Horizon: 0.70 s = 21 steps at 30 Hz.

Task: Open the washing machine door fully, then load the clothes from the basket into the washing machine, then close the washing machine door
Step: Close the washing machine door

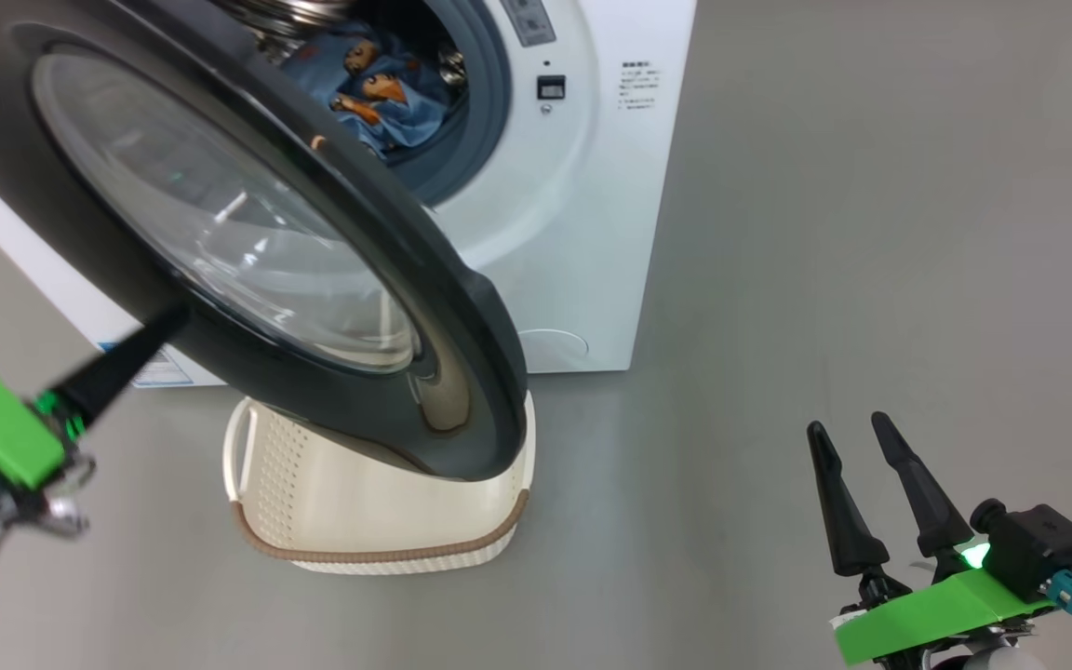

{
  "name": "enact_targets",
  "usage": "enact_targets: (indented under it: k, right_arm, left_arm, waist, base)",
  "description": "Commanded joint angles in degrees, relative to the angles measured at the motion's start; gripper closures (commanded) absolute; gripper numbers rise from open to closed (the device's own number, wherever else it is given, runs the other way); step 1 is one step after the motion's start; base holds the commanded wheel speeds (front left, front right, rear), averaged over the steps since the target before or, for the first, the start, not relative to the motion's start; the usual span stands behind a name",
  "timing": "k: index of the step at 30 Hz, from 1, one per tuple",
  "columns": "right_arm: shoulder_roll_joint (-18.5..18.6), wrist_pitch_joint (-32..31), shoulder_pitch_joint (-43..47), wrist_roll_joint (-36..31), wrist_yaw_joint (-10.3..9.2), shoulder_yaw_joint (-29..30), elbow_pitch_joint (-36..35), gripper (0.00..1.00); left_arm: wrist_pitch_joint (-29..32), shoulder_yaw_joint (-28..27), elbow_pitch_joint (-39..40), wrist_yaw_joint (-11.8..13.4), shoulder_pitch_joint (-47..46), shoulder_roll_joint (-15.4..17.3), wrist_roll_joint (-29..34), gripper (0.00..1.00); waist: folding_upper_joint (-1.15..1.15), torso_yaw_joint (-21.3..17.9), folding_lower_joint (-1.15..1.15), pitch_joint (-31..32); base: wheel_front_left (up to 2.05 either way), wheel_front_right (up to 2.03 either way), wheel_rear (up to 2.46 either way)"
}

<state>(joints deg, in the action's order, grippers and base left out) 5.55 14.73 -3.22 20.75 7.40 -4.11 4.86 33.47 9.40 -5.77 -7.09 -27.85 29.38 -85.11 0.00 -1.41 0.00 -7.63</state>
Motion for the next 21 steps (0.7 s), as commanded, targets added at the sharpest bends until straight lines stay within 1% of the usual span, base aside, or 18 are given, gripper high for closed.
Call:
enact_targets:
  k: [1, 2, 3, 4, 5, 10, 11, 12, 21]
  right_arm:
    - [0.53, 0.27, 0.57, -0.07, 0.09, -0.89, -1.35, 0.0]
    - [0.58, 0.27, 0.73, -0.05, 0.09, -0.84, -1.38, 0.0]
    - [0.63, 0.27, 0.91, -0.03, 0.09, -0.79, -1.43, 0.0]
    - [0.68, 0.27, 1.14, -0.02, 0.09, -0.73, -1.45, 0.0]
    - [0.75, 0.27, 1.35, -0.01, 0.09, -0.69, -1.49, 0.0]
    - [1.25, 0.27, 1.89, 0.17, 0.09, -0.6, -1.41, 0.0]
    - [1.25, 0.27, 1.89, 0.17, 0.09, -0.6, -1.41, 0.0]
    - [1.46, 0.27, 2.02, 0.25, 0.09, -0.52, -1.42, 0.0]
    - [2.23, 0.27, 3.07, 0.54, 0.09, 0.0, -1.25, 0.0]
  left_arm:
    - [-2.41, -1.89, 1.74, -0.4, 1.49, 3.55, 0.99, 0.55]
    - [-3.5, -1.51, 1.86, -0.4, 2.73, 3.89, 1.3, 0.31]
    - [-4.5, -1.2, 2.06, -0.4, 3.95, 4.0, 1.15, 0.18]
    - [-5.59, -1.03, 2.12, -0.4, 5.1, 4.13, 1.05, 0.03]
    - [-6.74, -0.85, 2.16, -0.4, 6.2, 4.37, 1.13, 0.0]
    - [-12.67, 0.72, 2.81, -0.4, 11.21, 5.3, 1.9, 0.0]
    - [-12.67, 0.72, 2.81, -0.4, 11.21, 5.3, 1.9, 0.0]
    - [-15.27, 1.61, 3.0, -0.4, 13.15, 5.63, 2.34, 0.0]
    - [-28.92, 7.17, 1.32, -0.4, 20.64, 7.12, 5.53, 0.0]
  waist:
    - [0.0, 0.88, 0.0, 0.85]
    - [0.0, 1.03, 0.0, 0.99]
    - [0.0, 1.18, 0.0, 1.15]
    - [0.0, 1.34, 0.0, 1.35]
    - [0.0, 1.48, 0.0, 1.42]
    - [0.0, 1.76, 0.0, 1.83]
    - [0.0, 1.76, 0.0, 1.83]
    - [0.0, 1.71, 0.0, 1.97]
    - [0.0, 0.52, 0.0, 2.6]
  base:
    - [0.0, 0.0, 0.0]
    - [0.0, 0.0, 0.0]
    - [0.0, 0.0, 0.0]
    - [0.0, 0.0, 0.0]
    - [0.0, 0.0, 0.0]
    - [0.0, 0.0, 0.0]
    - [0.0, 0.0, 0.0]
    - [0.0, 0.0, 0.0]
    - [0.0, 0.0, 0.0]
